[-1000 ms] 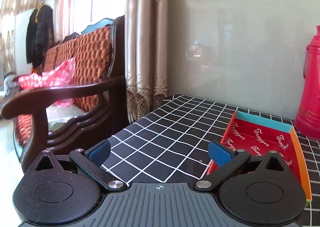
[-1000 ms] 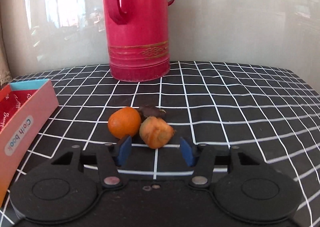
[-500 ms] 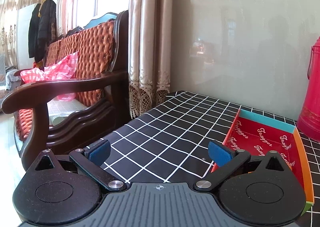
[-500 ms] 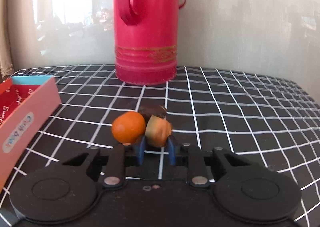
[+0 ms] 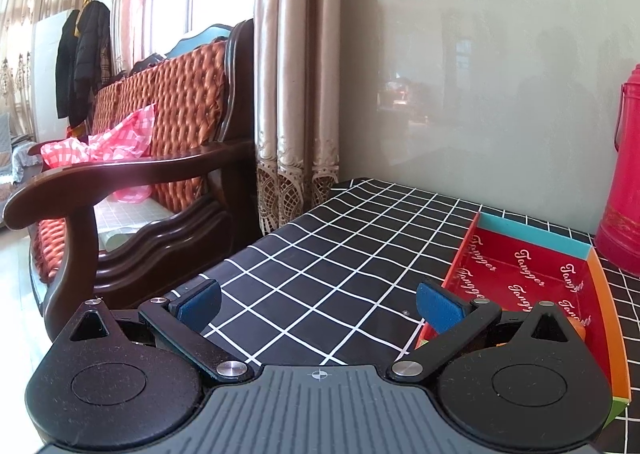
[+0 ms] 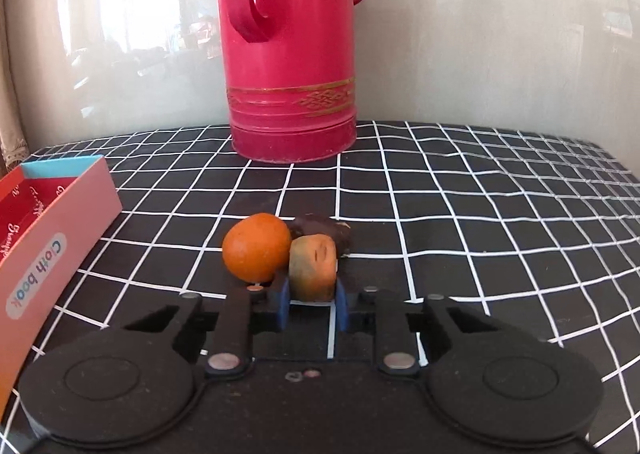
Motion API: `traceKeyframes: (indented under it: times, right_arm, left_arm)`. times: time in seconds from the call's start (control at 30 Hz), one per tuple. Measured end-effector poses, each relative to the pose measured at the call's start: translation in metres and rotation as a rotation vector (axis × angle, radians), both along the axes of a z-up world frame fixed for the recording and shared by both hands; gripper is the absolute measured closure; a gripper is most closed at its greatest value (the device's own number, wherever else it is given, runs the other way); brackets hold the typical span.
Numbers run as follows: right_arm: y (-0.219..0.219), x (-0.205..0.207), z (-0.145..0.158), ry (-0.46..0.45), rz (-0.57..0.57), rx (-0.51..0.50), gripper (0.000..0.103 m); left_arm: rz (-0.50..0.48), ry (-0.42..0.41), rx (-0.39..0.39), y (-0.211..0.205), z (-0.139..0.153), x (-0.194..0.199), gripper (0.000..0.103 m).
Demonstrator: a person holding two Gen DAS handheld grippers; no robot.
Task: Organize fruits
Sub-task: 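Carry the tangerine-like fruit with the right tool into the box and release it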
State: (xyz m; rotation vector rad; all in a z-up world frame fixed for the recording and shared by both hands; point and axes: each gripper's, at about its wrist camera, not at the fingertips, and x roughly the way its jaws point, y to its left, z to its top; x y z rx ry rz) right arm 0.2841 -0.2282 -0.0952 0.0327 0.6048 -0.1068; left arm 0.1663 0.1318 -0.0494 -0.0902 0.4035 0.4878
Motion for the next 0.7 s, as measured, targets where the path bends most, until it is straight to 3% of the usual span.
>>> traceKeyframes:
  times: [0.17,0.37,0.53,0.7]
  right_arm:
    - [0.017,-0.021,0.022,-0.124,0.025,-0.064,0.089]
    - [0.066,-0.057,0.048,-0.255,0.273,-0.020,0.088]
    - [0.118,-0.073,0.048,-0.248,0.493,-0.043,0.089]
    - [0.159,-0.071,0.036,-0.180,0.580,-0.075,0.088]
  left_arm:
    - [0.012,-0.003,-0.021,0.003,0.001,-0.001,0.000]
    - [0.040,-0.001,-0.059,0.013,0.000,-0.003,0.000]
    - [0.058,0.008,-0.076,0.020,-0.003,-0.005,0.000]
    - [0.071,0.016,-0.068,0.026,-0.004,-0.007,0.000]
